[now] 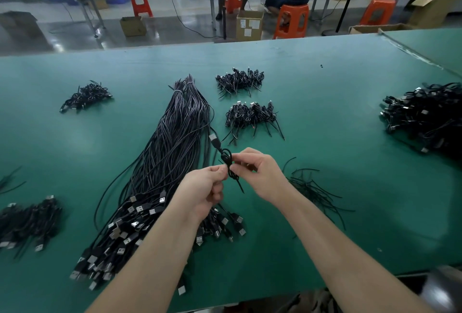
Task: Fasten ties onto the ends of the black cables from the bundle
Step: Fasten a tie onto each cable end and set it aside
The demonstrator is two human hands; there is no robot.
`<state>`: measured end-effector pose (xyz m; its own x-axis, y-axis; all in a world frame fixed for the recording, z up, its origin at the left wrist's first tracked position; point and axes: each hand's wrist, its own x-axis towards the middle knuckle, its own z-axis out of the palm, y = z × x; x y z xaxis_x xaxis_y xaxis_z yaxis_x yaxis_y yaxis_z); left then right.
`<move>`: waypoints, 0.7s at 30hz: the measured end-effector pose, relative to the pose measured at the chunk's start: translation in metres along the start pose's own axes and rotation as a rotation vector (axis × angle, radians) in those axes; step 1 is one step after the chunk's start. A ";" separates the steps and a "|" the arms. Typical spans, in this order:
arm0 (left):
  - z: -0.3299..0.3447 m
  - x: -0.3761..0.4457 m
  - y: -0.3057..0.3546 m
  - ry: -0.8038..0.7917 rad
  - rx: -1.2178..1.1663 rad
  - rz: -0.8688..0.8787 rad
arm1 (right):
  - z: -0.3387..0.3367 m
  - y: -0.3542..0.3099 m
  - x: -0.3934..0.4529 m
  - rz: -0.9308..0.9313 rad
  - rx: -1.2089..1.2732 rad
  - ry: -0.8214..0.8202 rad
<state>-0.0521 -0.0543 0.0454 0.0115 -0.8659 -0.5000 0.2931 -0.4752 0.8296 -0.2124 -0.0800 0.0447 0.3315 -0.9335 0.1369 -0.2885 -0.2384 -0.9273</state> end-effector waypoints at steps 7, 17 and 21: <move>-0.008 -0.003 0.001 0.026 0.160 0.213 | -0.008 -0.001 0.002 -0.002 0.049 -0.038; 0.003 -0.012 -0.008 0.314 0.887 1.113 | -0.016 -0.003 0.000 0.454 0.489 -0.121; 0.008 -0.016 -0.011 0.336 0.934 1.171 | -0.018 -0.004 -0.001 0.505 0.579 -0.198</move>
<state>-0.0626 -0.0367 0.0461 0.0465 -0.7989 0.5997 -0.7185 0.3903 0.5757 -0.2273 -0.0833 0.0541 0.4543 -0.8138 -0.3624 0.0485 0.4288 -0.9021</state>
